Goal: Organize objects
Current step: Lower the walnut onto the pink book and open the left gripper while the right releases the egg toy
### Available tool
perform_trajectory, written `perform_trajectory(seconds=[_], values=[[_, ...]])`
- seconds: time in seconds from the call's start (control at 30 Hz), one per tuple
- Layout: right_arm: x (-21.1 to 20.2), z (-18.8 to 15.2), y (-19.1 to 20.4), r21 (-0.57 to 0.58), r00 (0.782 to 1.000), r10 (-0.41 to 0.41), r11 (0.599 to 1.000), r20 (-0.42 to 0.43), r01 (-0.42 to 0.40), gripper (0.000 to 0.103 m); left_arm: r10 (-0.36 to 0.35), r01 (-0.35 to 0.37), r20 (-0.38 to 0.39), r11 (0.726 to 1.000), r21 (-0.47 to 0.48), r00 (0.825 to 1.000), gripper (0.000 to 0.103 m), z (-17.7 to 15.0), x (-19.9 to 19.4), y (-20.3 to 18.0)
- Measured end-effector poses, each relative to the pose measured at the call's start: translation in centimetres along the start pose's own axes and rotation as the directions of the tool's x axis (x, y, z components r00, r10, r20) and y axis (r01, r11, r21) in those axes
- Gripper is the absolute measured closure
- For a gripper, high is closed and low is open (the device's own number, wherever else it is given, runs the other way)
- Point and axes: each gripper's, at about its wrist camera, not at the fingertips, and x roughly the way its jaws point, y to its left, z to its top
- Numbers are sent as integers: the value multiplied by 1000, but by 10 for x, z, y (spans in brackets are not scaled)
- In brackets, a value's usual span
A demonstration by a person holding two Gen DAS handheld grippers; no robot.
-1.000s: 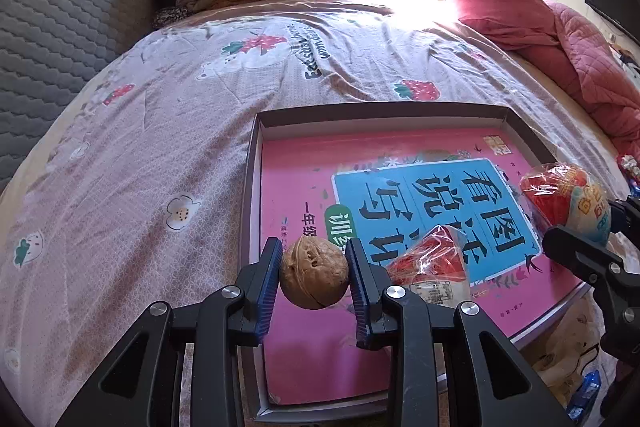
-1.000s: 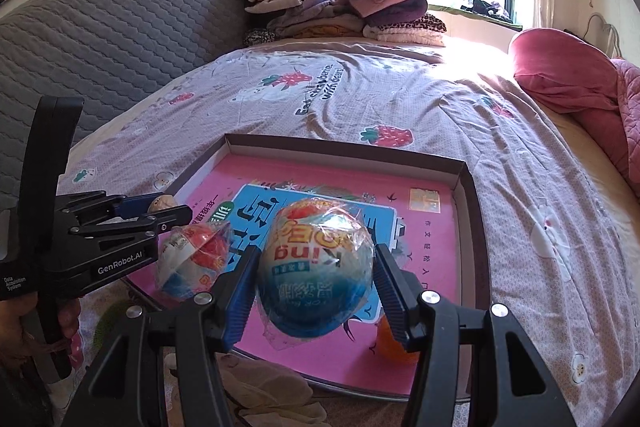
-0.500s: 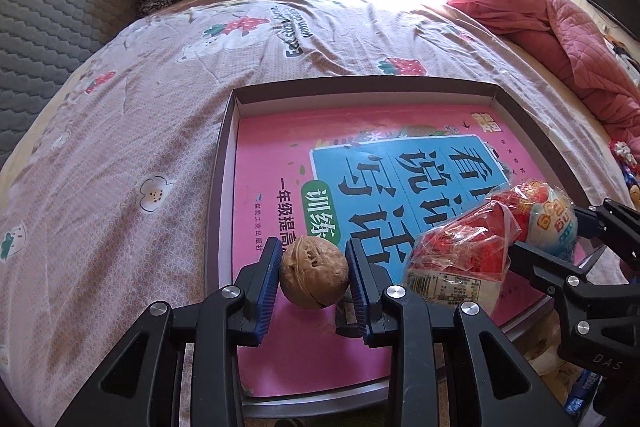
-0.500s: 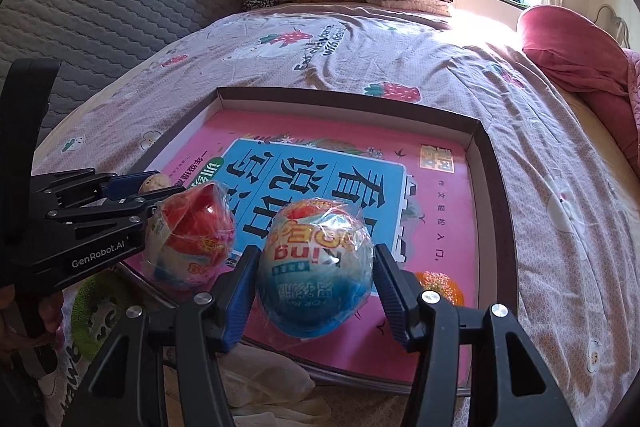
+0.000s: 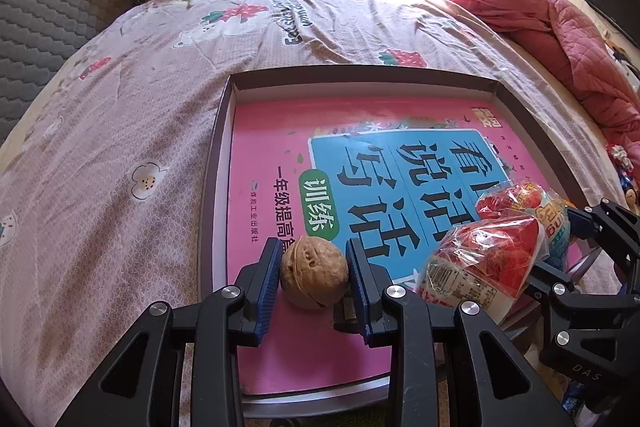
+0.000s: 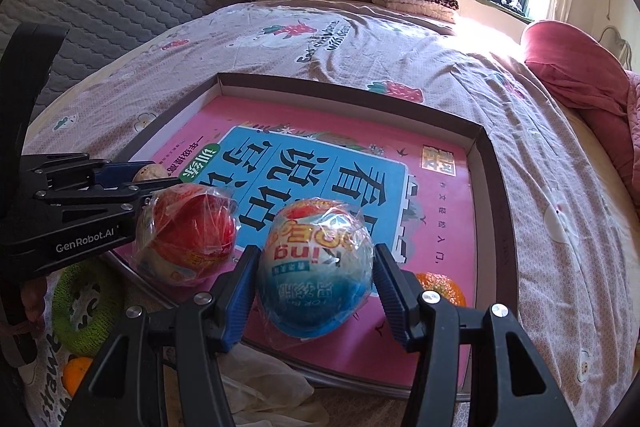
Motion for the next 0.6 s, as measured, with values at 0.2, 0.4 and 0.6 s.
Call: perform_trajectory(seconds=[0.2, 0.4, 0.6], values=[[0, 0, 2, -15, 1000, -16, 1000, -4, 16, 47, 3, -3, -4, 1000, -2, 1000, 66, 0, 0, 1], [-2, 2, 0, -15, 999, -33, 999, -2, 33, 46, 9, -9, -11, 1000, -8, 1000, 59, 0, -2, 3], [-4, 3, -1, -10, 999, -41, 999, -6, 41, 46, 30, -30, 3, 1000, 5, 1000, 59, 0, -11, 0]])
